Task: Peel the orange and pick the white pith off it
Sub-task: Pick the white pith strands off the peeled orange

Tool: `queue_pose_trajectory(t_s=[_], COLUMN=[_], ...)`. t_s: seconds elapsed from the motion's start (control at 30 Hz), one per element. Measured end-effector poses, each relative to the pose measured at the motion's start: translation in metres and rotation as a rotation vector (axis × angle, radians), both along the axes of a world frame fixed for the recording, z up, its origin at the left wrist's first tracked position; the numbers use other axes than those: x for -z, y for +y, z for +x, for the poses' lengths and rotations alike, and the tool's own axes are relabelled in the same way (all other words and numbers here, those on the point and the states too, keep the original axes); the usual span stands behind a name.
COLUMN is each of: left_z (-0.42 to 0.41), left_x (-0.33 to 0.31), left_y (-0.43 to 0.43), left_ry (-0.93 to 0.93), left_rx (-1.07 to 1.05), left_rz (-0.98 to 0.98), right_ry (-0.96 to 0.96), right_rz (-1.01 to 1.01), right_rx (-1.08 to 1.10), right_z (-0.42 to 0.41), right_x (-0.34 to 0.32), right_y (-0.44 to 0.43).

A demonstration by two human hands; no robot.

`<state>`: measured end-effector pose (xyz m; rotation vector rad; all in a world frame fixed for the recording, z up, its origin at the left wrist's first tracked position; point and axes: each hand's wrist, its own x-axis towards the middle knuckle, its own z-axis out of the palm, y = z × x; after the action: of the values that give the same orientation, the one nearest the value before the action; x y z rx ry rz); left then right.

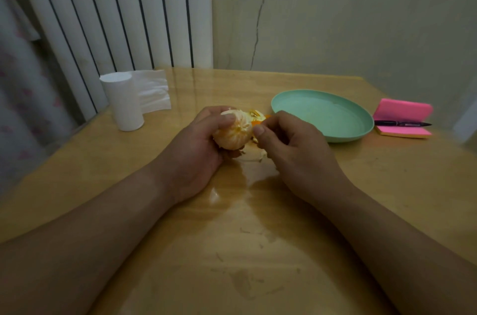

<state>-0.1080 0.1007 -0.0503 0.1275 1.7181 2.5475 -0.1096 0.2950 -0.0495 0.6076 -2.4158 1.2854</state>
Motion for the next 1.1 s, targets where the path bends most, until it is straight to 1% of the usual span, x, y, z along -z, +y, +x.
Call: queue_pose_trajectory(t_s=[0.1, 0.3, 0.53, 0.7, 0.83, 0.93, 1.1], left_z=[-0.0020, -0.0027, -0.0017, -0.0018, -0.0018, -0.0016, 0.0016], left_x=[0.0016, 0.0036, 0.0056, 0.0055, 0.0058, 0.0063, 0.0079], left_y=[-0.0018, -0.0003, 0.0016, 0.0010, 0.0014, 0.0021, 0.0030], left_ry=[0.033, 0.076, 0.125, 0.111, 0.115, 0.123, 0.201], left_rx=[0.000, -0.004, -0.048, -0.048, -0.039, -0.059, -0.119], left_rz=[-0.029, -0.108, -0.206, -0.198, -0.192, -0.195, -0.383], right_ry=[-0.029, -0.095, -0.105, -0.107, -0.102, -0.064, 0.092], right_rz=[-0.024, -0.004, 0.034, 0.018, 0.047, 0.083, 0.232], right_rx=[-0.032, -0.042, -0.023, -0.030, -0.017, 0.000, 0.057], right_z=[0.0039, 0.0025, 0.0024, 0.0044, 0.0025, 0.0019, 0.0059], right_x=[-0.0009, 0.0000, -0.0008, -0.0009, 0.0008, 0.0010, -0.0034], right_y=[-0.0021, -0.0024, -0.0002, -0.0018, -0.0019, -0.0010, -0.0006])
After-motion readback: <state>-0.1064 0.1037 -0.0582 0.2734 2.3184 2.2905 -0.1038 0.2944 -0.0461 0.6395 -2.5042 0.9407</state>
